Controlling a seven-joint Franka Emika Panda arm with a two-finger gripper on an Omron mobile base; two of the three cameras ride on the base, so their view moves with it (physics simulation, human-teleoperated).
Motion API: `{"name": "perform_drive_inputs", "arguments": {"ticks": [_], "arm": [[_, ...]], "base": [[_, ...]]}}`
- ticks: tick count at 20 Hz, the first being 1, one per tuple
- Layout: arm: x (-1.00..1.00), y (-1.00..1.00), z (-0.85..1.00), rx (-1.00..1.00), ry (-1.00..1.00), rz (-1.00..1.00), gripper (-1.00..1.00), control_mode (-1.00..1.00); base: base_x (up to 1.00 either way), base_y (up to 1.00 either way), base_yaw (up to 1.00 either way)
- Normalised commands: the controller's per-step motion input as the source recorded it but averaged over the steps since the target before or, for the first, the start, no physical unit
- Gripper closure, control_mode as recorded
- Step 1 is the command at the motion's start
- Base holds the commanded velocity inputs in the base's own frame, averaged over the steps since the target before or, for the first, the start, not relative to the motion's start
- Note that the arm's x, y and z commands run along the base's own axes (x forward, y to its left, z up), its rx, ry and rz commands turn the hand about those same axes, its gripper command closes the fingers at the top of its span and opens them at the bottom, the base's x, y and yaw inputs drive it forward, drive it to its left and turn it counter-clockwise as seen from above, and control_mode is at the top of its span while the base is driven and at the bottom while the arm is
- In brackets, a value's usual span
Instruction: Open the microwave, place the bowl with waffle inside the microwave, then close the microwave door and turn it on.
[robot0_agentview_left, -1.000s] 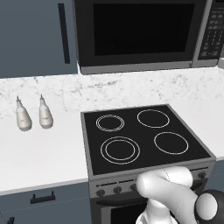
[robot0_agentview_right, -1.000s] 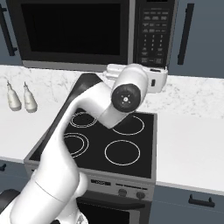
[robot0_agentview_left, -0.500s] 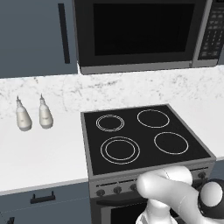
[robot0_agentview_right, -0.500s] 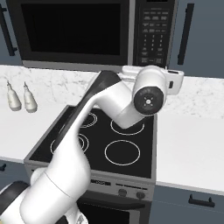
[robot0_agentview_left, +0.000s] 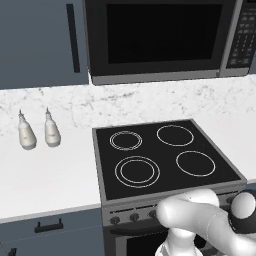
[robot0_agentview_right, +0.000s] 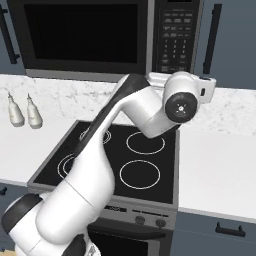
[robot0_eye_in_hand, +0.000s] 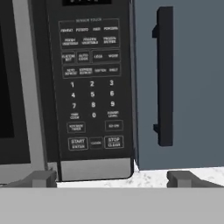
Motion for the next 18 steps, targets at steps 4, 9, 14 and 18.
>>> {"name": "perform_drive_inputs", "arguments": {"ticks": [4,9,14,18], "arm": [[0.47,0.00,-0.12,0.00,0.00,-0.07,-1.00,-1.00],[0.52,0.00,-0.11,0.00,0.00,-0.04,-1.00,-1.00],[0.42,0.00,-0.09,0.00,0.00,-0.04,-1.00,-1.00],[0.35,0.00,0.00,0.00,0.00,-0.01,-1.00,-1.00]], "base": [[0.00,0.00,0.00],[0.00,0.00,0.00],[0.00,0.00,0.00],[0.00,0.00,0.00]]}}
